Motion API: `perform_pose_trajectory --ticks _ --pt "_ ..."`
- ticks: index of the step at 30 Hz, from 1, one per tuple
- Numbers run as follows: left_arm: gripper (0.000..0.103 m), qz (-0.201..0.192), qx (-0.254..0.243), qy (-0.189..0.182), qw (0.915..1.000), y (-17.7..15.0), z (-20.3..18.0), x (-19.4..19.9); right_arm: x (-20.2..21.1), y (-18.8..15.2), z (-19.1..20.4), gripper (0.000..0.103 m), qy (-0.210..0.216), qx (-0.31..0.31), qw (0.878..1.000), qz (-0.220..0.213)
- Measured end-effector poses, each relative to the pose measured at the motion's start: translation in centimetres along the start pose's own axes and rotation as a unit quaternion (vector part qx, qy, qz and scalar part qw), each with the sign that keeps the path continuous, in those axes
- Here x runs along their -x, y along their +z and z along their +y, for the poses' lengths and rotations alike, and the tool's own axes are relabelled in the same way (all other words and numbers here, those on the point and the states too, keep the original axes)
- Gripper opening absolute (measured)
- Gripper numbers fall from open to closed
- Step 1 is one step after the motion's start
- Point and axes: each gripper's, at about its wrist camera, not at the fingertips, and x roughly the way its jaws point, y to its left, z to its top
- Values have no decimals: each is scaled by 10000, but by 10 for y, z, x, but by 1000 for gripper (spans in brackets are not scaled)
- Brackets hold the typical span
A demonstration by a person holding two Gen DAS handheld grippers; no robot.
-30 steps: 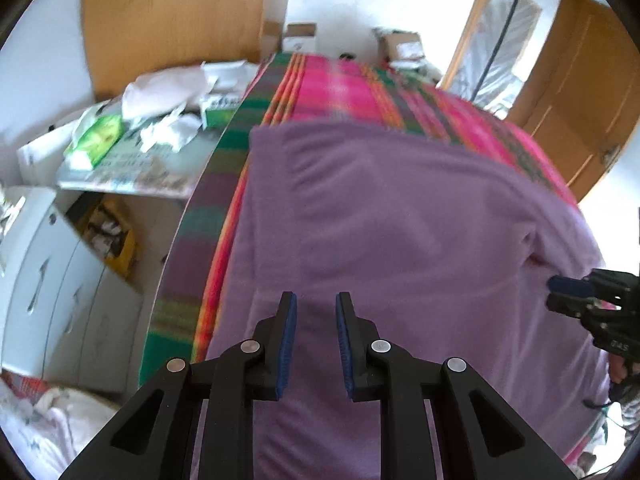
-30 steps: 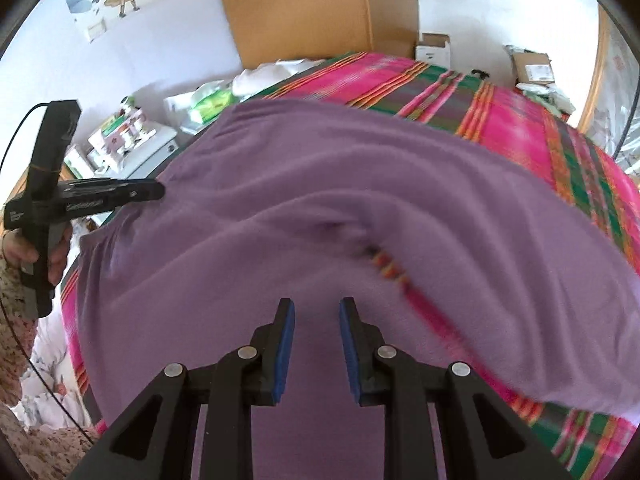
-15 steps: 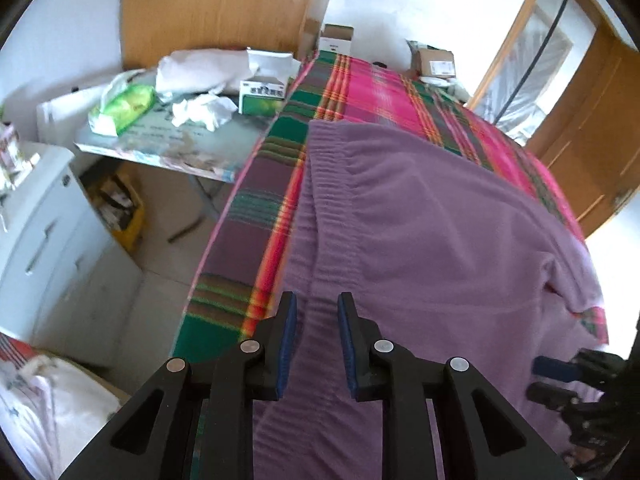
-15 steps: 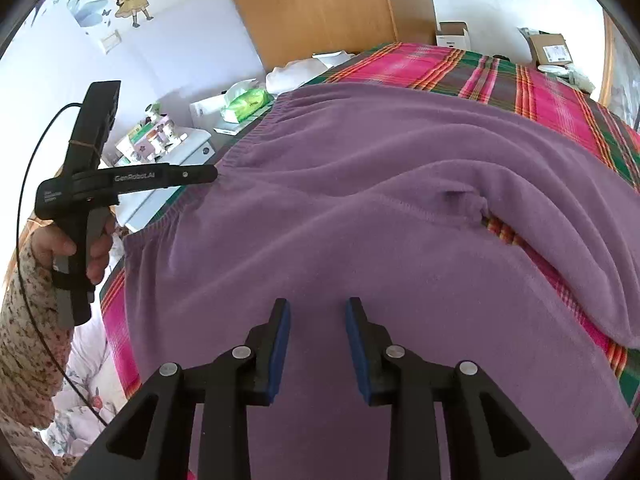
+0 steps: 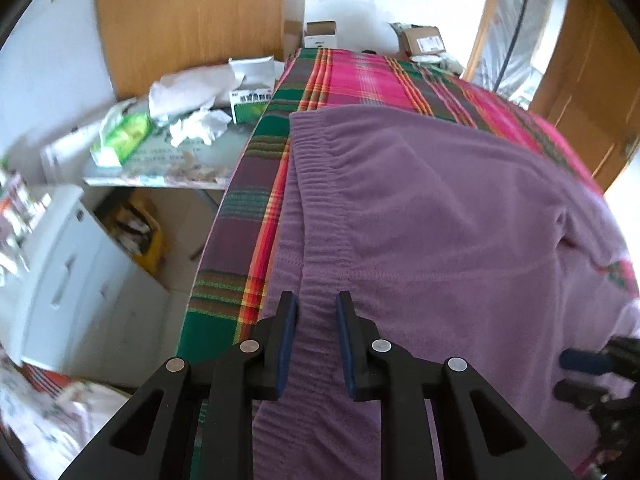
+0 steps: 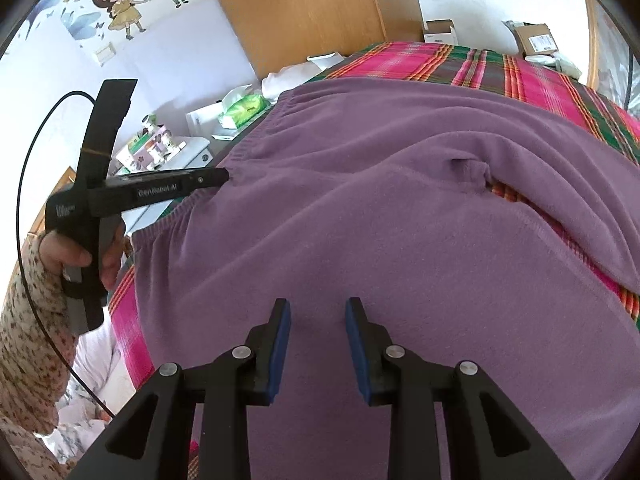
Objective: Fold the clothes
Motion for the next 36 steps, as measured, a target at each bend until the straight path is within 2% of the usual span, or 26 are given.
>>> perform_pose_trajectory --ticks 2,9,12,14,15,17,18,21,30,36 --pt "12 -40 -9 103 9999 0 1 1 -2 0 1 30 45 -44 10000 5" --pt "3 -111 217 148 9996 0 13 6 -4 -1 7 30 193 -90 9998 23" --pt "2 -169 302 -168 9993 1 16 11 -3 -1 6 30 226 -133 9997 14" --pt "4 -103 330 -358 9988 2 16 10 -3 -1 5 30 247 -177 9995 1" --pt "11 -48 337 -435 9985 2 16 8 -4 0 6 30 251 -185 9995 0" --pt "21 18 352 -232 9991 6 17 2 -3 -1 7 30 242 -180 9995 -9" --pt "21 39 384 -149 9991 8 18 -1 -3 -1 7 30 241 -178 9996 -12" --pt "25 131 440 -201 9987 13 19 -6 -4 -1 7 30 253 -215 9994 -26" --pt "26 131 -256 -68 9996 4 -7 -3 -5 -1 5 30 323 -279 9991 -50" --pt "26 171 219 -422 9987 3 9 1 -6 -2 5 30 353 -322 9988 -75"
